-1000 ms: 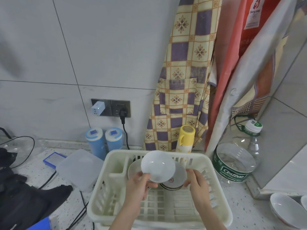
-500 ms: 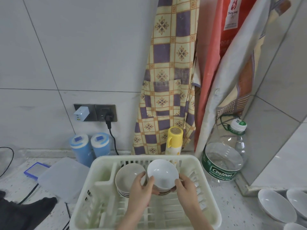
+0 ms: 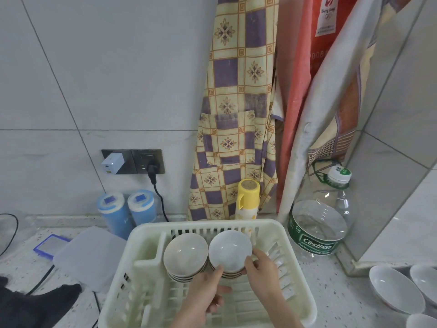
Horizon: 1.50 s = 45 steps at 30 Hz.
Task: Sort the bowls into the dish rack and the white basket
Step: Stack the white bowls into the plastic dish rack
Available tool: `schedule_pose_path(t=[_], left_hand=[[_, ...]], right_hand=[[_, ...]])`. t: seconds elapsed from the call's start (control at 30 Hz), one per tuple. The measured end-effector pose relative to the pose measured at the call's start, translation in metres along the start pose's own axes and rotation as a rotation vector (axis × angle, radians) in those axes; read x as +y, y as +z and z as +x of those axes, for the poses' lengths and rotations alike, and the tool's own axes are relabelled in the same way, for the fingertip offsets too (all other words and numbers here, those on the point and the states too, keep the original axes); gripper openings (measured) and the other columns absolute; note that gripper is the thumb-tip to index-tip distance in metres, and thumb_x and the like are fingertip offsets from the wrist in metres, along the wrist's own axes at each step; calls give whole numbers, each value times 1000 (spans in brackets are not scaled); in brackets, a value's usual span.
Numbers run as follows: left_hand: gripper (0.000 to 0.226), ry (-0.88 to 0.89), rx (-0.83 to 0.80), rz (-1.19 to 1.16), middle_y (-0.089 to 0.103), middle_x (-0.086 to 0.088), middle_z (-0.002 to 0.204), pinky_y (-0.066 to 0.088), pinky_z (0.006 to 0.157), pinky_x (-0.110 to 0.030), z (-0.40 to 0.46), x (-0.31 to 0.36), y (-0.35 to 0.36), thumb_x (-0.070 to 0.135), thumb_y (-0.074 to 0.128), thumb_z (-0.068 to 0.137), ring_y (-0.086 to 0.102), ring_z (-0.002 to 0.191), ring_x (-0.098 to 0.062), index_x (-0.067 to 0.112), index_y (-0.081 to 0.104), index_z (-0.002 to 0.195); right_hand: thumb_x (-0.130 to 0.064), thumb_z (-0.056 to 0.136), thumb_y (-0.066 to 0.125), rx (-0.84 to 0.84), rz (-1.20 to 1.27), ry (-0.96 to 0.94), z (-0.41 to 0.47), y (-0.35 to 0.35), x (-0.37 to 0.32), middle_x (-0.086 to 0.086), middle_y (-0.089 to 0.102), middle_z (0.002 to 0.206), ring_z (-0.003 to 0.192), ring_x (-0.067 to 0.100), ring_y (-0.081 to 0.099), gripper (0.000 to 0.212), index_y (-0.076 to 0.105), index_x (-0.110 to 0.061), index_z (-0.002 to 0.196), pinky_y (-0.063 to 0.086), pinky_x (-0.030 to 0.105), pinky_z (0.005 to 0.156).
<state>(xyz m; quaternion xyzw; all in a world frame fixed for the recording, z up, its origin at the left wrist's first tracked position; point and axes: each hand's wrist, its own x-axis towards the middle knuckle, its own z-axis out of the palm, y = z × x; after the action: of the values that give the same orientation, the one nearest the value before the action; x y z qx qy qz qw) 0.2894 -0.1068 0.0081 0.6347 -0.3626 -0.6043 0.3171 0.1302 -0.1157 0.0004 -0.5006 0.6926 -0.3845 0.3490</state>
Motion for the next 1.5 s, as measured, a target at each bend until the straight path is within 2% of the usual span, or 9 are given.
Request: schedule_pose_path(t=[0.3,0.43,0.7,0.9,1.0,1.07,1.13,1.3,1.5], left_hand=[[24,-38,19,-110,74,-18,89,30,37,-17,7,-8,10,38,56,97,62,42,-21,16,56,108],[21,-57,-46,-262,76,-12,76,34,34,-18,8,-8,10,29,59,97,65,46,-16,10,62,106],[25,-47,-18,-323,75,-13,72,36,34,-17,9,-11,13,24,61,96,63,44,-10,0,63,101],[19,-79,-18,-329,74,-12,70,36,33,-16,-6,-2,13,28,59,97,64,45,-10,11,61,107],[21,-75,-8,-304,76,-13,76,32,34,-17,-19,0,9,32,60,96,62,44,-11,17,60,111],[21,-61,-7,-301,78,-13,85,29,33,-18,-30,-2,6,31,61,96,56,42,-11,16,60,111],[20,-39,14,-356,77,-14,85,25,31,-17,-43,-7,3,24,60,95,47,38,-10,9,62,107],[15,-6,113,-579,61,-7,54,20,30,-12,-82,-21,16,16,54,94,34,29,-9,3,62,93],[23,-25,44,-571,52,-5,53,20,31,-14,-126,-47,95,22,49,96,31,29,-10,4,59,85]], right_hand=[[-32,92,54,-38,88,179,-3,-1,-7,2,72,74,64,6,65,30,55,-26,121,44,23,58],[-36,98,47,-147,300,377,-5,-4,-17,14,72,92,36,3,54,19,55,-22,106,31,16,35],[-37,100,46,-183,329,413,-4,-5,-18,18,73,91,30,7,47,19,54,-21,106,28,16,32],[-37,100,44,-193,308,407,-6,-5,-18,15,69,100,31,-1,50,23,52,-20,114,28,14,32],[-47,97,43,-154,235,366,-8,-7,-17,7,69,96,43,0,59,39,54,-18,121,42,21,47],[-56,95,39,-31,61,291,-12,-10,-16,3,70,98,73,11,69,50,53,-21,127,47,31,70],[-56,94,36,118,-89,198,-16,-16,-19,0,70,98,93,22,66,51,48,-26,134,45,35,80],[-44,95,46,161,-38,-85,-40,-49,-30,-10,63,71,66,7,61,34,51,-35,128,49,31,60],[-29,95,51,155,108,-110,-84,-134,19,-6,66,63,51,6,56,22,57,-41,113,49,32,57]])
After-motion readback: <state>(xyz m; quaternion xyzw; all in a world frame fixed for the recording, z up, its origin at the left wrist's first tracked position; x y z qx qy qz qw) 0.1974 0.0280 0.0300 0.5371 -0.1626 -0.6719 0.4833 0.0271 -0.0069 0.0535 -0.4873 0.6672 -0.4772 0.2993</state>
